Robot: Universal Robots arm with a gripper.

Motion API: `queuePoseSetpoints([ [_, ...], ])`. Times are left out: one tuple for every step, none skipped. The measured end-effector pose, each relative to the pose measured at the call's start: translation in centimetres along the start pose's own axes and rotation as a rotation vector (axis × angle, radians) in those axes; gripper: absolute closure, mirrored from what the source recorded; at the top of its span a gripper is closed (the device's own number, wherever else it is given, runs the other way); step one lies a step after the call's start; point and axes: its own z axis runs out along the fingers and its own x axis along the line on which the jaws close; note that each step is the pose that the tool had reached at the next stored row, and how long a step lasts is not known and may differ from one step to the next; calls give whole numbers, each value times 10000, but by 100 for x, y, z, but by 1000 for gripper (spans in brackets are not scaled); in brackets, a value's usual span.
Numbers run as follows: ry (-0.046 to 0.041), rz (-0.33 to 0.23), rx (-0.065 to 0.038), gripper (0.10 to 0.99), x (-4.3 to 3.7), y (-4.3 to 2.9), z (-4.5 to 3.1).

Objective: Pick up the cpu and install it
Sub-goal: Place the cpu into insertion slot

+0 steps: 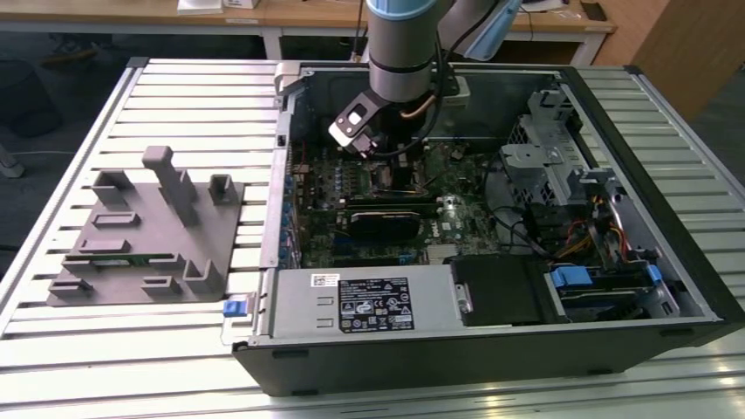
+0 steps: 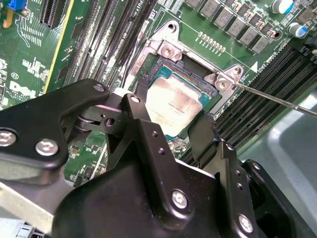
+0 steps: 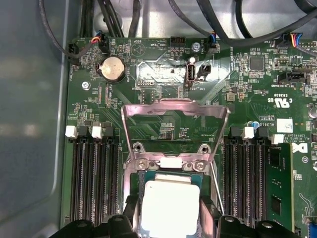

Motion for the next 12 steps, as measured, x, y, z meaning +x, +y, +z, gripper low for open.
queuePoseSetpoints([
  [-1, 1, 0, 486, 0, 0, 0],
  [-3, 1, 1, 498, 0, 0, 0],
  [-6, -6, 2, 498, -1, 0, -1],
  [-11, -31, 2, 498, 0, 0, -1],
  [-18, -69, 2, 498, -1, 0, -1],
  [-31, -114, 4, 553, -2, -1, -2],
  [-39, -159, 6, 553, -4, -3, -2],
  [-48, -215, 7, 553, -6, -4, -2],
  [-57, -269, 8, 553, -9, -7, -2],
  [-62, -316, 10, 553, -12, -12, -3],
  [-62, -345, 11, 553, -13, -15, -3],
  [-64, -363, 16, 553, -14, -20, -4],
])
